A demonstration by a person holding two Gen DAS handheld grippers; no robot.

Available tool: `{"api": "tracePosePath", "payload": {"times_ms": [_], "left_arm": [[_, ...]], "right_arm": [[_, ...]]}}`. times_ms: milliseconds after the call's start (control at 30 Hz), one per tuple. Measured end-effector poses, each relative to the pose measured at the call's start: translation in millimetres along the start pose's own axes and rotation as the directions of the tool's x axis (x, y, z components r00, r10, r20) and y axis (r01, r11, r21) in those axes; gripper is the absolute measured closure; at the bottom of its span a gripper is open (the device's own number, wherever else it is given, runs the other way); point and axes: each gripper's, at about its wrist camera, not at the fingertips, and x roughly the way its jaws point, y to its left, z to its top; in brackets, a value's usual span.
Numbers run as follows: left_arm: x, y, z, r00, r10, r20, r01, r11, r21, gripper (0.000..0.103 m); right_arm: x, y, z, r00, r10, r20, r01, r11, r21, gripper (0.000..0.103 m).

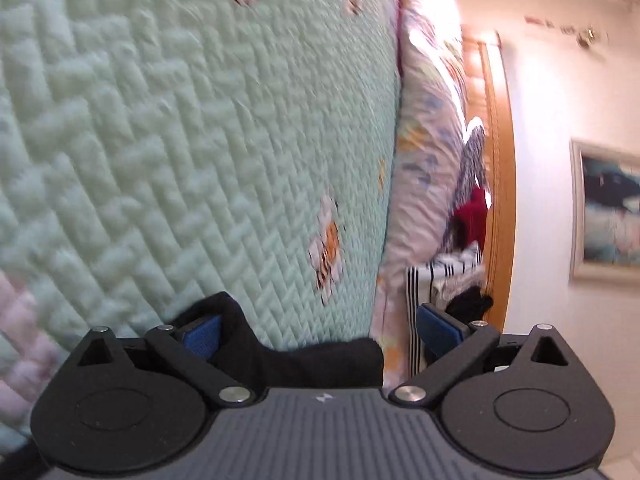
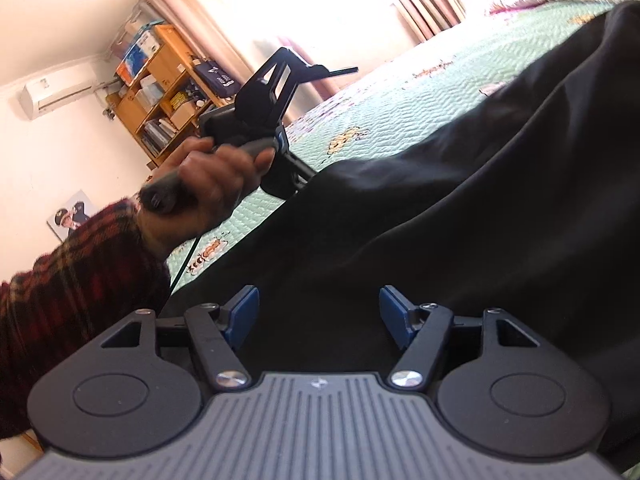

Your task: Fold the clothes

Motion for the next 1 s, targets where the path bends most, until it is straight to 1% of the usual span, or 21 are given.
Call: {"api": "tracePosePath", "payload": {"times_ms": [33,133,233,267,300,433,533,600,667,733,767,833,933,1000], "left_arm": [[-3.6,-1.1,2.0,1.000,0.000,0.014,0.000,1.000,0.004,0.012],[-14.6,-4.4,8.1,0.998,0.000,0.055,0.000,1.000,0.015,0.012],[-25.5,-7.7,14.2,0.995,-0.001,0.096,-0.001,1.000,0.026,0.010],[-29.2,-8.7,16.2,0.994,-0.002,0.110,-0.002,1.000,0.030,0.007],[-31.8,-10.0,17.6,0.993,-0.001,0.118,-0.004,0.999,0.035,0.006],[-17.6,-17.8,7.0,0.999,0.045,0.018,-0.047,0.995,0.092,0.006],[-6.9,-23.6,-0.9,0.995,0.083,-0.056,-0.075,0.988,0.138,0.006],[0.2,-27.5,-6.2,0.988,0.110,-0.104,-0.092,0.981,0.169,0.002],[7.7,-30.7,-11.3,0.978,0.140,-0.152,-0.108,0.973,0.202,0.001],[21.5,-25.3,-10.3,0.957,0.202,-0.207,-0.154,0.962,0.224,0.001],[26.8,-22.1,-7.6,0.954,0.204,-0.219,-0.159,0.965,0.208,0.002],[34.9,-14.4,0.6,0.960,0.155,-0.232,-0.120,0.980,0.157,0.002],[42.2,-9.6,7.9,0.972,0.089,-0.216,-0.069,0.993,0.096,0.001],[45.9,-11.3,7.0,0.977,0.086,-0.197,-0.068,0.993,0.098,0.001]], "right_arm": [[0.0,2.4,-1.4,1.000,0.001,-0.001,-0.001,1.000,-0.014,0.030],[0.4,8.0,-1.9,1.000,0.000,-0.008,-0.001,0.999,-0.037,0.025],[-0.5,8.1,-1.6,1.000,0.010,-0.005,-0.010,0.999,-0.041,0.024],[-0.4,7.2,-1.4,1.000,0.014,-0.004,-0.014,0.999,-0.037,0.024],[-0.2,6.2,-1.1,1.000,0.015,-0.004,-0.016,0.999,-0.034,0.024],[-0.5,4.6,-2.0,1.000,0.024,0.002,-0.024,0.999,-0.029,0.024],[-1.8,1.3,-3.3,1.000,0.030,0.004,-0.030,0.999,-0.027,0.024],[-1.8,0.2,-3.9,0.999,0.032,0.006,-0.032,0.999,-0.028,0.024],[-1.4,-1.1,-4.5,0.999,0.034,0.008,-0.034,0.999,-0.031,0.024],[-1.2,-2.0,-5.2,0.999,0.036,0.010,-0.035,0.999,-0.034,0.024],[-1.1,-2.2,-5.7,0.999,0.036,0.011,-0.036,0.999,-0.035,0.024],[-1.0,-2.5,-6.5,0.999,0.038,0.013,-0.038,0.999,-0.038,0.024],[-1.0,-1.9,-7.5,0.999,0.040,0.016,-0.039,0.998,-0.046,0.023],[-0.8,-1.2,-8.1,0.999,0.040,0.017,-0.039,0.998,-0.051,0.022]]}}
